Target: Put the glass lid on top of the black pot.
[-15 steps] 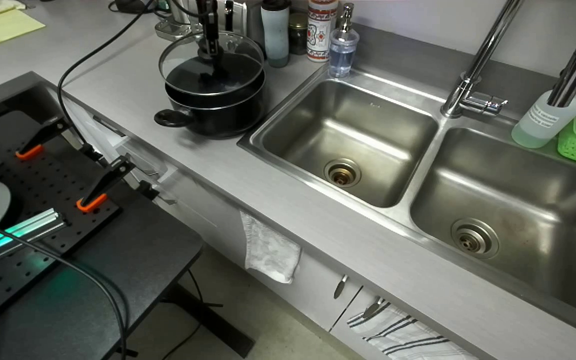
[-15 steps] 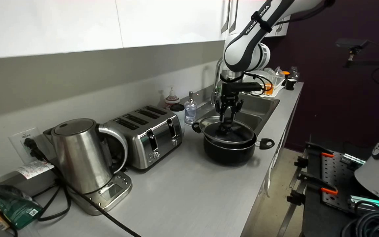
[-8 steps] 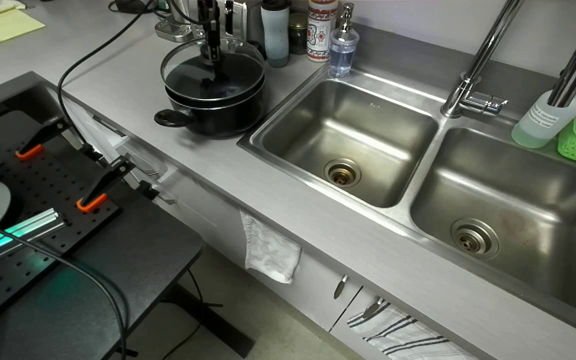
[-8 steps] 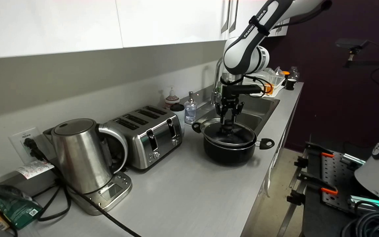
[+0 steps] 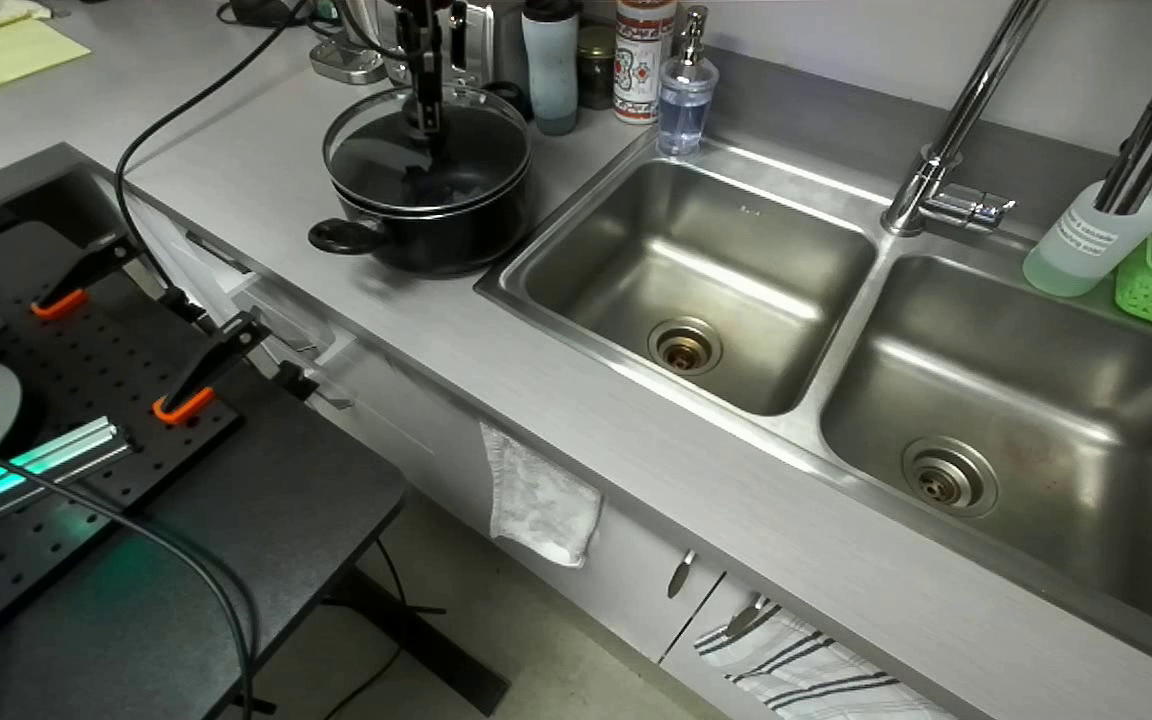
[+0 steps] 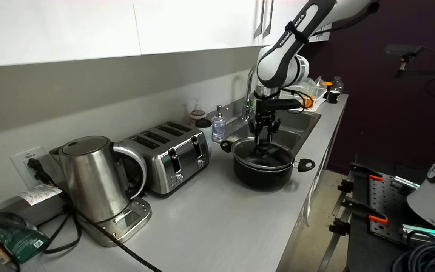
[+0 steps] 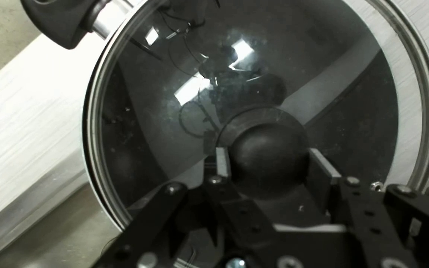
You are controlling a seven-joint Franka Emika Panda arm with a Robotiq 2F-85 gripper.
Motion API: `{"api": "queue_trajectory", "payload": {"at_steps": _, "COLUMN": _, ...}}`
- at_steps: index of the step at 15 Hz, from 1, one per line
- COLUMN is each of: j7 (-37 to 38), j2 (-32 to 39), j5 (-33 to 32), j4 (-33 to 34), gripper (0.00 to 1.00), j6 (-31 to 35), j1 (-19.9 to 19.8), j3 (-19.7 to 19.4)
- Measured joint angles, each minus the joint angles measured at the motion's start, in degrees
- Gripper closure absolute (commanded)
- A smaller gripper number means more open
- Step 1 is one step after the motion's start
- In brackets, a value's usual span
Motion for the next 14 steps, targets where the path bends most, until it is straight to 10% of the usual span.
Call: {"api": "queue_trajectory", "payload": {"at_steps": 14, "j7": 0.0, "j2": 0.6, "j5": 0.1, "j4": 0.0, "gripper": 0.73, "j6": 0.0, "j1": -0.4, "j3": -0.2}}
